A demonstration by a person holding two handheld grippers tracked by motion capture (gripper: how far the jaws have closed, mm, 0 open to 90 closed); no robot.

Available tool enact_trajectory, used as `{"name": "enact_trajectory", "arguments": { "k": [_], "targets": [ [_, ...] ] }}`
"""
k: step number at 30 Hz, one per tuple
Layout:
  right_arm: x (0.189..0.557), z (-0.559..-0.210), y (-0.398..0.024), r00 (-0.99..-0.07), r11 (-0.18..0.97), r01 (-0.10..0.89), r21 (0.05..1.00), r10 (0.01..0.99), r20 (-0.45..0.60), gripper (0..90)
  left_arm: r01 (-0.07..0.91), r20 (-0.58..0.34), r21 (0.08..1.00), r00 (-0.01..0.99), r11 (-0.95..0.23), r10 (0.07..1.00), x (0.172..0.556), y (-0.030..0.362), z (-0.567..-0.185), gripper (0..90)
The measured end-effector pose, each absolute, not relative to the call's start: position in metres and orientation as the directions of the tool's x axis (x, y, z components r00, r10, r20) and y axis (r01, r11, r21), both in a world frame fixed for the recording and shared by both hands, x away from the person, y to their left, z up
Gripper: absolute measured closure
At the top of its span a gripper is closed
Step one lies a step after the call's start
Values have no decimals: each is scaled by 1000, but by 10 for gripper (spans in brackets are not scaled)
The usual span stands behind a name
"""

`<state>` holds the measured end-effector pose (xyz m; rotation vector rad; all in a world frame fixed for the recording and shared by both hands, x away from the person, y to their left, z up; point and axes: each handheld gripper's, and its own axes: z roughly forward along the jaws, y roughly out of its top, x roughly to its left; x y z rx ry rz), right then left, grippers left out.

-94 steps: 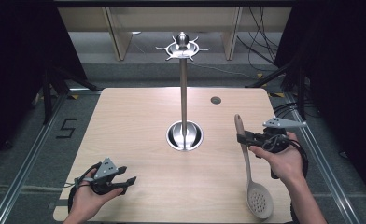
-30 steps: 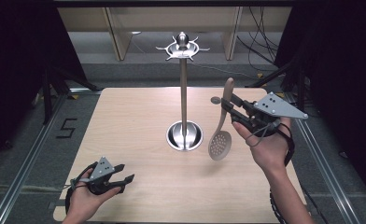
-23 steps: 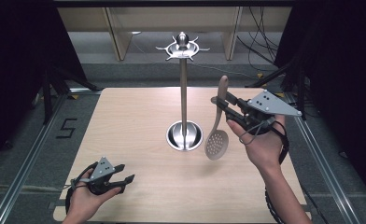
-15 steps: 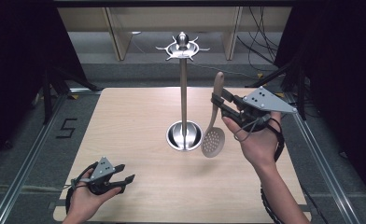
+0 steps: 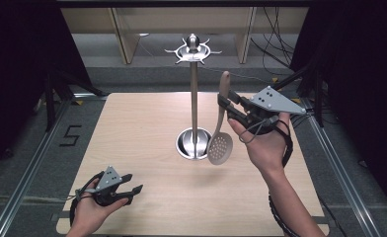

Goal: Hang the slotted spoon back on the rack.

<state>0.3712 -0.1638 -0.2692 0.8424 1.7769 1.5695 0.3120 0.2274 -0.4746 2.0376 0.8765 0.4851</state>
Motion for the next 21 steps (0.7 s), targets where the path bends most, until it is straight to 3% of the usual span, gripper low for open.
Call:
{"name": "enact_trajectory", "arguments": {
  "k": [6, 10, 21],
  "targets": [
    [376, -267, -159, -604, 92, 63, 994, 796, -35, 694, 429, -16, 829, 661, -360, 751, 310, 226, -476, 435],
    [378, -265, -153, -604, 90, 73, 993, 796, -28, 694, 396, 31, 827, 677, -400, 735, 313, 228, -474, 435],
    [385, -263, -145, -592, 86, 97, 992, 806, -13, 694, 407, 15, 827, 674, -388, 738, 312, 228, -474, 435]
  ]
}}
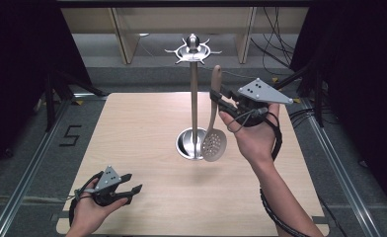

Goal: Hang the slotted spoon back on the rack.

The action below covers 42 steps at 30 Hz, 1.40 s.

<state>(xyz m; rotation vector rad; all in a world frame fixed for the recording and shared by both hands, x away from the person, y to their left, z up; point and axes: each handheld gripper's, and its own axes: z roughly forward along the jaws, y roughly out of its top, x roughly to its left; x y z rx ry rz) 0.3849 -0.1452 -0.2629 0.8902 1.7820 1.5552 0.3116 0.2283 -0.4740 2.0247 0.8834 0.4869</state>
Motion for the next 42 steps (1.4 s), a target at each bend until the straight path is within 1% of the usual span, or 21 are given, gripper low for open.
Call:
{"name": "enact_trajectory", "arguments": {
  "k": [7, 14, 18, 25, 31, 34, 39, 41, 42],
  "targets": [
    [388, -260, -143, -591, 95, 100, 991, 807, -18, 694, 408, 14, 828, 672, -386, 740, 312, 228, -474, 435],
    [391, -258, -138, -593, 82, 112, 990, 805, 0, 694, 404, 17, 827, 676, -390, 736, 312, 229, -474, 435],
    [392, -257, -136, -593, 97, 108, 989, 805, -14, 694, 405, 18, 828, 674, -389, 739, 312, 229, -474, 435],
    [395, -257, -133, -596, 87, 122, 989, 803, 3, 694, 405, 18, 827, 674, -390, 738, 312, 229, -474, 435],
    [397, -256, -131, -594, 103, 128, 986, 804, -7, 694, 408, 13, 827, 674, -387, 739, 311, 228, -474, 435],
    [396, -255, -128, -597, 94, 143, 985, 802, 10, 694, 408, 14, 827, 674, -387, 739, 311, 228, -474, 435],
    [399, -254, -127, -592, 110, 133, 985, 806, -10, 694, 408, 13, 827, 675, -387, 738, 311, 228, -474, 435],
    [399, -254, -126, -589, 106, 144, 984, 808, -1, 694, 408, 13, 826, 676, -389, 737, 311, 228, -474, 434],
    [399, -254, -125, -590, 103, 146, 984, 807, 3, 694, 420, -1, 825, 670, -378, 742, 311, 228, -475, 434]
  ]
}}
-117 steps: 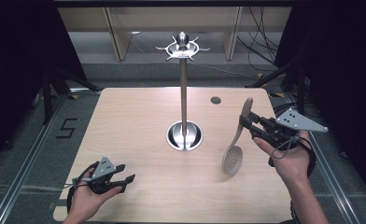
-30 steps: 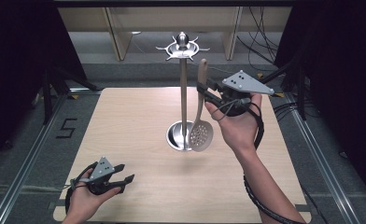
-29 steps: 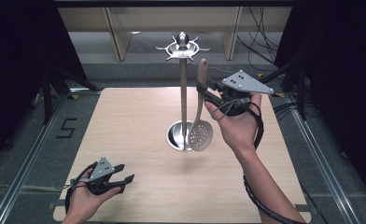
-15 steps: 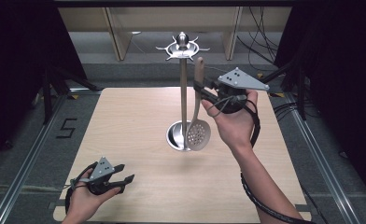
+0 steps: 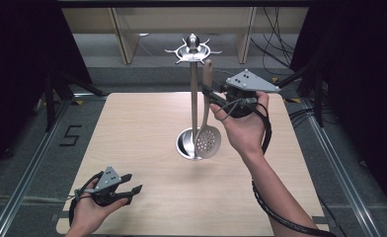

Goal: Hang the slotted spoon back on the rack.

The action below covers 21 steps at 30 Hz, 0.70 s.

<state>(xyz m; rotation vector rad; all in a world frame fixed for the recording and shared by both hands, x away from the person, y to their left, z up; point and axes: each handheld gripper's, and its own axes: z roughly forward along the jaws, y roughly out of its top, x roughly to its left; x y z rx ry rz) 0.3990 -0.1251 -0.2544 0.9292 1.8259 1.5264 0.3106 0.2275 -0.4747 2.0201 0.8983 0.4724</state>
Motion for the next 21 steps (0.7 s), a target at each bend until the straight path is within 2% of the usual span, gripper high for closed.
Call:
{"name": "enact_trajectory", "arguments": {
  "k": [7, 14, 21],
  "targets": [
    [402, -254, -124, -589, 121, 140, 983, 808, -16, 694, 427, -12, 826, 666, -368, 746, 310, 227, -475, 434],
    [405, -254, -120, -588, 128, 149, 981, 809, -16, 693, 406, 25, 814, 690, -415, 724, 312, 229, -474, 433],
    [408, -254, -118, -584, 133, 155, 979, 811, -18, 693, 406, 24, 815, 690, -414, 723, 312, 229, -474, 433]
  ]
}}
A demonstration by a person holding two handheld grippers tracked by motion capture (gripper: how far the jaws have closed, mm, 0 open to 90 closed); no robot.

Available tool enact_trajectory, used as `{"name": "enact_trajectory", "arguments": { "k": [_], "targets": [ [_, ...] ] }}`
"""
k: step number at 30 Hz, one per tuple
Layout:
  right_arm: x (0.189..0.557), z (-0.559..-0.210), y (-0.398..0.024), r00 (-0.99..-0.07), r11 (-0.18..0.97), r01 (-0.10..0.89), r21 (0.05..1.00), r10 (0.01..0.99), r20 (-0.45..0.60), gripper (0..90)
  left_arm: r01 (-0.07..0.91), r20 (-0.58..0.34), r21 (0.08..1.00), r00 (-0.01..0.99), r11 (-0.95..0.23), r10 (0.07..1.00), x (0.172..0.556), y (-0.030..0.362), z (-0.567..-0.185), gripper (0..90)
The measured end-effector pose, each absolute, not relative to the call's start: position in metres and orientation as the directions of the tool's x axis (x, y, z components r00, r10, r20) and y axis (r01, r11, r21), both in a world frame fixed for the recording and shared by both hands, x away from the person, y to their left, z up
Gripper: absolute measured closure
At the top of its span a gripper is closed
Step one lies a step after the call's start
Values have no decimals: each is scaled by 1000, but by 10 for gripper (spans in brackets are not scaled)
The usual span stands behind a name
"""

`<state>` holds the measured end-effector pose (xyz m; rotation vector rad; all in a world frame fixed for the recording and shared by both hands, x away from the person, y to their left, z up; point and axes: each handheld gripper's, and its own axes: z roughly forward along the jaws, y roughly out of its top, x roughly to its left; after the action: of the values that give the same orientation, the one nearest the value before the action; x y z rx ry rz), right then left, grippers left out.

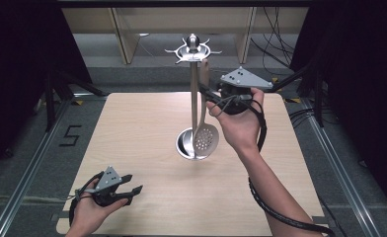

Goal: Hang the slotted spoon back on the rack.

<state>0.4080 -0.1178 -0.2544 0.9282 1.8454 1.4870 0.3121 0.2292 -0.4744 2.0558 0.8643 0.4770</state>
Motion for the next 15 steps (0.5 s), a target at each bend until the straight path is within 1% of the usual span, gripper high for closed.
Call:
{"name": "enact_trajectory", "arguments": {
  "k": [2, 3, 7, 9, 11, 12, 13, 14, 15],
  "targets": [
    [410, -255, -117, -580, 145, 143, 979, 814, -35, 693, 406, 25, 813, 692, -417, 722, 312, 229, -474, 433],
    [409, -255, -116, -580, 135, 158, 978, 814, -19, 693, 406, 25, 813, 692, -418, 721, 312, 229, -474, 433],
    [411, -255, -115, -573, 154, 149, 977, 818, -41, 691, 407, 19, 816, 691, -410, 723, 312, 228, -475, 433],
    [411, -254, -114, -574, 165, 155, 974, 817, -47, 674, 406, 16, 818, 690, -407, 723, 312, 228, -475, 433],
    [412, -254, -113, -579, 175, 153, 973, 813, -55, 575, 413, 3, 822, 685, -391, 729, 311, 227, -475, 433],
    [414, -254, -114, -576, 192, 146, 970, 814, -75, 529, 413, 3, 823, 685, -391, 729, 311, 227, -475, 433],
    [414, -256, -114, -576, 192, 144, 971, 814, -75, 489, 413, 3, 823, 684, -390, 729, 311, 227, -475, 433],
    [414, -257, -115, -572, 192, 139, 972, 817, -80, 456, 406, 24, 812, 694, -419, 719, 312, 229, -474, 433],
    [414, -259, -117, -574, 205, 132, 970, 813, -94, 430, 401, 22, 818, 694, -413, 719, 312, 229, -475, 433]
  ]
}}
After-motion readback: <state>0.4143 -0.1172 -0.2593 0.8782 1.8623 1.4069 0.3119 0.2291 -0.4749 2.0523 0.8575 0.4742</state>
